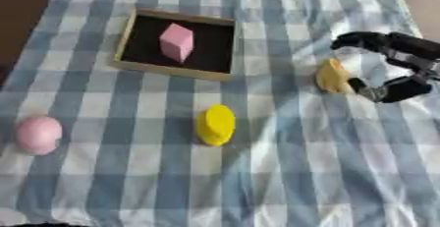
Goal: Pick up objects on the table and place them in the box.
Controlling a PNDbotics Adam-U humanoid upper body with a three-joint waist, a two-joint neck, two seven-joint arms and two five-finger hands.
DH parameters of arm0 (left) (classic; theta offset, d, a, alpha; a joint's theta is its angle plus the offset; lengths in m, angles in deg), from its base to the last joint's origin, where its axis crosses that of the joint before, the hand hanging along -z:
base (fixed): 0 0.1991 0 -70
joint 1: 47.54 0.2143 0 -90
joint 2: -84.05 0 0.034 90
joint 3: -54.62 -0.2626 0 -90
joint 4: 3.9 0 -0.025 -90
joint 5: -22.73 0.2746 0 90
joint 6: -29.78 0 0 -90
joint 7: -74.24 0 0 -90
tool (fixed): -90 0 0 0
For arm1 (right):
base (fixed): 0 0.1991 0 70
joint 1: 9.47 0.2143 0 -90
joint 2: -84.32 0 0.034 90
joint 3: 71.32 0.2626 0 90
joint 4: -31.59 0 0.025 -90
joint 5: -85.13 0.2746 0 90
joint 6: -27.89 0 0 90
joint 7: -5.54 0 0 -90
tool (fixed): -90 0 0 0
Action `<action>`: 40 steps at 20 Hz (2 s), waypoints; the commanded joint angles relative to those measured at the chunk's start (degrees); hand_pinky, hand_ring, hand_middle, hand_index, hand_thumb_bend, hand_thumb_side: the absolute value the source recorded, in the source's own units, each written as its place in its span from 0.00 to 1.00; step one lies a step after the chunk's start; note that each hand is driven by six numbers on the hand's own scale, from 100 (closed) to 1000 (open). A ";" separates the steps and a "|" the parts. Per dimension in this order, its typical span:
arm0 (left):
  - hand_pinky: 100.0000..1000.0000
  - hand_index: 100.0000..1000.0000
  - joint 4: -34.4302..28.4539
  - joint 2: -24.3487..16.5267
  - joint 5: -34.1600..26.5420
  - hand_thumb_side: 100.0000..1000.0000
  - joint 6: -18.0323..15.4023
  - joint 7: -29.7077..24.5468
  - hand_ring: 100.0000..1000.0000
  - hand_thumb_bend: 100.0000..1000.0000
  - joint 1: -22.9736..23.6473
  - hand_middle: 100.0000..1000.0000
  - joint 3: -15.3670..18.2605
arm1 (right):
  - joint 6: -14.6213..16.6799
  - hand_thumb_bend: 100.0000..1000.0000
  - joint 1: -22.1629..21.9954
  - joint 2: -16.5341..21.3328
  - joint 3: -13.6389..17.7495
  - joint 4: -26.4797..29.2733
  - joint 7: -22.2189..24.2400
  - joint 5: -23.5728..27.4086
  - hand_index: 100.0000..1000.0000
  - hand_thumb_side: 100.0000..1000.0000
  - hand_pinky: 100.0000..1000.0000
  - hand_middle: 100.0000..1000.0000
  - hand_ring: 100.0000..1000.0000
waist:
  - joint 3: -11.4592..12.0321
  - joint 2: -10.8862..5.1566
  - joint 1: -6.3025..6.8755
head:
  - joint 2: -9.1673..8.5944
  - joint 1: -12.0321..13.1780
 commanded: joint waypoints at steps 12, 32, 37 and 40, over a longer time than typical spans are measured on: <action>0.77 0.82 -0.64 -1.29 -0.21 0.52 0.06 -0.22 0.96 0.00 -0.33 0.81 0.27 | 9.24 0.00 0.80 -0.29 0.05 -2.41 11.11 -3.55 1.00 0.17 1.00 0.89 1.00 | 0.15 -0.01 -0.51 | 0.22 -0.04; 0.77 0.82 -0.39 -1.15 -0.33 0.52 -0.05 -0.53 0.97 0.00 -0.69 0.81 0.13 | 8.33 0.00 2.63 -1.82 0.46 -9.84 9.47 -8.28 1.00 0.23 1.00 0.86 1.00 | 0.50 0.65 -0.24 | 0.22 -0.44; 0.77 0.82 -0.36 -1.13 -0.33 0.52 -0.06 -0.58 0.97 0.00 -0.68 0.81 0.14 | 7.55 0.00 2.90 -1.94 0.52 -10.84 9.11 -7.70 1.00 0.19 1.00 0.81 1.00 | 0.47 0.74 -0.19 | 0.22 -0.51; 0.78 0.82 -0.34 -1.10 -0.33 0.52 -0.03 -0.68 0.97 0.00 -0.69 0.81 0.10 | 7.04 0.00 3.00 -1.87 0.53 -10.85 9.36 -6.92 1.00 0.19 1.00 0.78 1.00 | 0.41 0.76 -0.17 | 0.22 -0.54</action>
